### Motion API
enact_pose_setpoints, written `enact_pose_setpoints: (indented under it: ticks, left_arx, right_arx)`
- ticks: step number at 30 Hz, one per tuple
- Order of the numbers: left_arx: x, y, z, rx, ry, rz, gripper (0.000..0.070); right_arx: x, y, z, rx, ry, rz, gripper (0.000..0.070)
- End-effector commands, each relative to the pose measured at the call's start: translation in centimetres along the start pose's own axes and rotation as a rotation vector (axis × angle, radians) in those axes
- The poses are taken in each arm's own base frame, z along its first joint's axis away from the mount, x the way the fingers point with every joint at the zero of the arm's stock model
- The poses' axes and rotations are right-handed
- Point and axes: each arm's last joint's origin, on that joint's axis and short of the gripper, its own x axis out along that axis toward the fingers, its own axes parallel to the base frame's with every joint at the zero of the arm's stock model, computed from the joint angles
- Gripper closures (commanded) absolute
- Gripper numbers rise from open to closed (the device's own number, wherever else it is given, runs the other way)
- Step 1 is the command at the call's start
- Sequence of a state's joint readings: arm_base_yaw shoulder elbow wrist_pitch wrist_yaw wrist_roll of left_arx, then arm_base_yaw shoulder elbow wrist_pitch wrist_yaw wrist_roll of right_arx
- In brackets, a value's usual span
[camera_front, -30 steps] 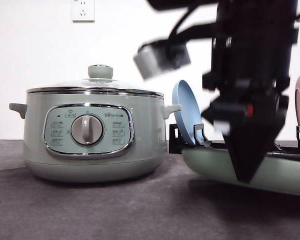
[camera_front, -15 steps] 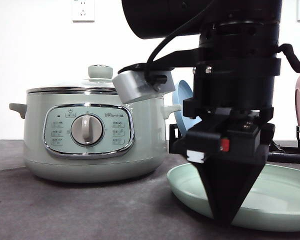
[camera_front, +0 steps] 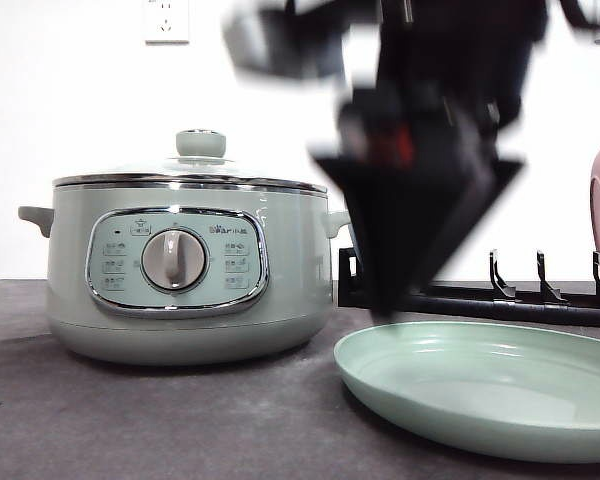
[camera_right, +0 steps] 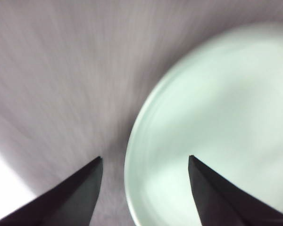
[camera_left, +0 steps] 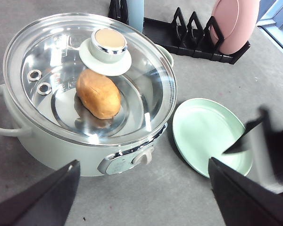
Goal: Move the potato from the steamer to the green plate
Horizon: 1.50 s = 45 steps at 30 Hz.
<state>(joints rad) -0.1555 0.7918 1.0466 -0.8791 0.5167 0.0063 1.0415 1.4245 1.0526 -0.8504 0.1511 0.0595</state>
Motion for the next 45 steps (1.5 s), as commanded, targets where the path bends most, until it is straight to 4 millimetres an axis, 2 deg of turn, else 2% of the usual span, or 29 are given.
enact_pose_setpoints:
  ticks: [1, 8, 11, 16, 20, 23, 37, 41, 45]
  left_arx:
    - [-0.4, -0.3, 0.6, 0.026, -0.027, -0.006, 0.0144]
    - [-0.4, -0.3, 0.6, 0.026, -0.027, -0.006, 0.0144]
    - [-0.4, -0.3, 0.6, 0.025, -0.027, -0.006, 0.0144]
    - [-0.4, -0.3, 0.6, 0.025, -0.027, -0.006, 0.0144]
    - [-0.4, -0.3, 0.6, 0.024, -0.026, -0.006, 0.0144]
    - [-0.4, -0.3, 0.6, 0.017, -0.025, -0.006, 0.0144]
    - [-0.3, -0.2, 0.9, 0.006, -0.040, -0.006, 0.0151]
    - [0.0, 0.0, 2.4, -0.022, -0.047, 0.023, 0.0149]
    - [0.6, 0.0, 5.1, -0.009, -0.027, 0.044, 0.0150]
  right_arx:
    - [-1.4, 0.0, 0.6, 0.009, -0.046, 0.017, 0.0339]
    - [-7.7, -2.7, 1.6, 0.082, -0.283, 0.063, 0.0339]
    - [-9.9, -4.1, 1.8, 0.121, -0.365, 0.106, 0.0339]
    - [-12.0, -6.5, 1.7, 0.167, -0.476, 0.246, 0.0339]
    - [-12.3, -8.2, 1.4, 0.197, -0.512, 0.369, 0.0339]
    - [-12.2, -9.2, 1.2, 0.227, -0.517, 0.371, 0.0339]
    - [-12.2, -9.8, 1.0, 0.235, -0.519, 0.352, 0.0339]
    - [-12.2, -9.8, 1.0, 0.234, -0.519, 0.351, 0.0339]
    - [-12.2, -9.8, 1.0, 0.233, -0.516, 0.351, 0.0339]
